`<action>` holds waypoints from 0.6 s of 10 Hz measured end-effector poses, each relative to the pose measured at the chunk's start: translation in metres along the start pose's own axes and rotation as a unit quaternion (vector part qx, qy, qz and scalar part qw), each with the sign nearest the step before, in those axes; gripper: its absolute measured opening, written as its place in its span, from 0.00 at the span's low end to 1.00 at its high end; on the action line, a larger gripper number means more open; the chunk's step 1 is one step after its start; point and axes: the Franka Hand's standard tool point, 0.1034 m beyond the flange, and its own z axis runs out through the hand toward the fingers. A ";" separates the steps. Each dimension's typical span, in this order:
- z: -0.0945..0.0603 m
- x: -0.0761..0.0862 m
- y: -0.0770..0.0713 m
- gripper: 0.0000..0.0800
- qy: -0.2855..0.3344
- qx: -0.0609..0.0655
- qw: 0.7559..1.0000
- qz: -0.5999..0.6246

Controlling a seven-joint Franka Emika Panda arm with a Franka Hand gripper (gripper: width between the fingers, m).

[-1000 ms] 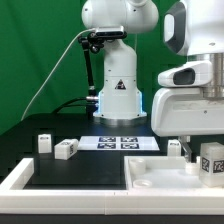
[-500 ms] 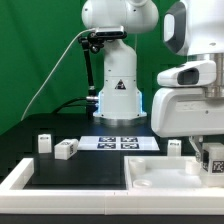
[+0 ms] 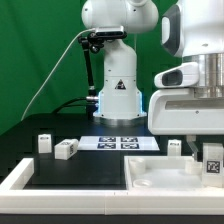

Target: Assemble one leg

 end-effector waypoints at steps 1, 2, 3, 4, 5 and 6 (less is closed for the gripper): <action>0.000 0.001 0.002 0.36 -0.002 0.004 0.996 0.085; 0.000 0.002 0.003 0.36 0.000 0.008 0.986 0.165; 0.000 0.001 0.003 0.36 0.004 0.009 0.972 0.233; 0.000 0.000 0.003 0.36 0.008 0.007 0.955 0.298; 0.000 0.000 0.003 0.36 0.009 0.007 0.937 0.349; 0.000 -0.001 0.003 0.36 0.008 0.006 0.923 0.385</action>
Offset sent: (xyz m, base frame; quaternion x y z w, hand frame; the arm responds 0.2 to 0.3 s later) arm -0.0086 -0.0113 -0.0091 -0.0379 0.0632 0.3478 0.9347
